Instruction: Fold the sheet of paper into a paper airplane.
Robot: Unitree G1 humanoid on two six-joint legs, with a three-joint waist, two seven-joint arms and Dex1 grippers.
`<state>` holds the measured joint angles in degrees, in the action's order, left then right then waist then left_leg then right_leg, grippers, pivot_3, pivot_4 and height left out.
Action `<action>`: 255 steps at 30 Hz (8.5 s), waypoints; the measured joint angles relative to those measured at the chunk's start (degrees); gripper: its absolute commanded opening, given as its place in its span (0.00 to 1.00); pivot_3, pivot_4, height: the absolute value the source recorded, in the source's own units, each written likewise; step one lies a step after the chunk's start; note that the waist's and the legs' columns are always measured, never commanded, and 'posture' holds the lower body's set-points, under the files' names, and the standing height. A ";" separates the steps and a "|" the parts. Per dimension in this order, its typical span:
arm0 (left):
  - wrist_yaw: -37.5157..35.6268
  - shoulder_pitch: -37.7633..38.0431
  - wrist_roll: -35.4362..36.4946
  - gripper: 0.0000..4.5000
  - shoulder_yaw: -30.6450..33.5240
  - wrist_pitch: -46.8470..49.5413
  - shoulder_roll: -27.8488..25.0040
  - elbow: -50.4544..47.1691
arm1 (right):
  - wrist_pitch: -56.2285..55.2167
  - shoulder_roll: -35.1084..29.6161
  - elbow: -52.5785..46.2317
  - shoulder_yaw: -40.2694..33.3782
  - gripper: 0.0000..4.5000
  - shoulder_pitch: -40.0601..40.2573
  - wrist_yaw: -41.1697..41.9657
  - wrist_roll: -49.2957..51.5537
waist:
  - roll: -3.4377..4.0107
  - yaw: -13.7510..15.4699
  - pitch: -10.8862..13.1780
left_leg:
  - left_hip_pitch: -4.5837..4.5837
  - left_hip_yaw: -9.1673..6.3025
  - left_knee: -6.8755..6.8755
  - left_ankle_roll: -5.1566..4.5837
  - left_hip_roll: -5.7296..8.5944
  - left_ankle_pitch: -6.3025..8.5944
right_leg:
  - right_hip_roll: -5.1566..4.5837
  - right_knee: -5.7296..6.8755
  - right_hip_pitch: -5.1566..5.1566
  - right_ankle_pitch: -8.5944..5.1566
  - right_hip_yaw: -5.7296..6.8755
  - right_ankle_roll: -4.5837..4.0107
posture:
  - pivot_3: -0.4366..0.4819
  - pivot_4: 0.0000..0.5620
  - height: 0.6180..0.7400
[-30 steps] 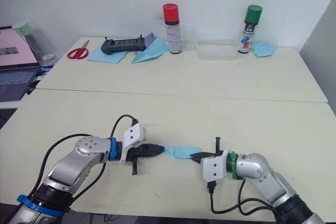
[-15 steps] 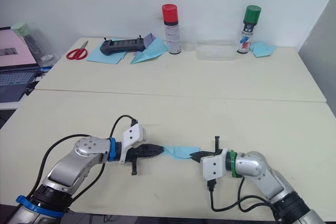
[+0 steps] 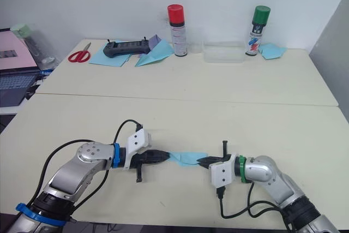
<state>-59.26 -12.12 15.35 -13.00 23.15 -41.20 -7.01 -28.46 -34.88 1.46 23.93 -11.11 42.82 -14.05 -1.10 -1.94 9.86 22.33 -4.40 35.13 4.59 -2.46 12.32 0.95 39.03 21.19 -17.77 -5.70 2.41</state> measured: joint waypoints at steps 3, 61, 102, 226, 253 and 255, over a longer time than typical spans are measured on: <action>0.00 0.06 -0.02 0.00 0.01 0.14 -0.11 -0.02 | -0.82 0.21 1.07 0.26 0.01 -0.66 0.02 -0.09 | -0.02 -0.01 -0.12 | -0.03 0.00 0.00 0.00 0.00 0.00 | 0.00 0.00 -0.02 0.00 -0.01 0.00 | 0.48 0.27 1.00; 1.11 -7.74 3.15 0.00 -3.44 8.80 4.83 -2.24 | -2.50 0.22 4.21 0.89 0.01 -2.83 1.61 -0.12 | -0.58 -0.85 0.02 | -0.39 -0.01 -0.01 0.00 0.01 0.00 | -0.01 -0.05 -0.40 -0.03 -0.02 -0.04 | 0.48 0.27 1.00; 0.10 -6.54 -9.17 0.00 -5.90 -14.85 7.88 9.36 | 9.83 -6.63 -7.20 -3.46 0.94 2.25 9.03 9.17 | -0.30 0.49 -0.30 | -0.54 -0.07 -0.04 0.00 0.17 0.01 | -0.16 -0.14 -0.69 -0.21 0.02 -0.08 | 0.48 0.27 1.00; -1.11 -6.11 -12.32 0.00 -6.52 -17.84 8.73 9.16 | 67.75 12.65 -22.59 -5.38 0.01 4.84 -11.67 31.09 | 0.00 0.13 -0.93 | 0.42 -0.19 -0.22 0.00 0.29 0.02 | -0.21 -0.38 0.17 -0.28 0.02 0.02 | 0.48 0.27 1.00; 7.67 -1.40 -4.32 0.00 -2.40 -8.06 14.02 5.50 | 65.15 11.36 -23.35 -4.63 0.01 6.11 -10.84 29.80 | -0.29 0.02 -0.55 | 0.48 -0.21 -0.22 0.02 0.19 0.03 | -0.10 -0.31 0.24 -0.28 0.04 0.03 | 0.48 0.27 1.00; 8.12 -0.58 -4.53 0.00 -2.37 -10.55 13.94 6.15 | 65.30 11.25 -23.63 -4.65 0.01 6.17 -10.87 29.80 | -0.27 0.00 -0.57 | 0.46 -0.21 -0.22 0.02 0.16 0.03 | -0.09 -0.29 0.24 -0.28 0.04 0.03 | 0.48 0.27 1.00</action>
<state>-51.13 -12.70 10.82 -15.37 12.60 -27.26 -0.87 36.84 -23.63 -22.17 19.28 -4.94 31.95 15.75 -1.37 -1.94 9.29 22.79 -4.62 34.91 4.61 -2.30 12.35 0.86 38.74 21.42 -18.04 -5.66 2.43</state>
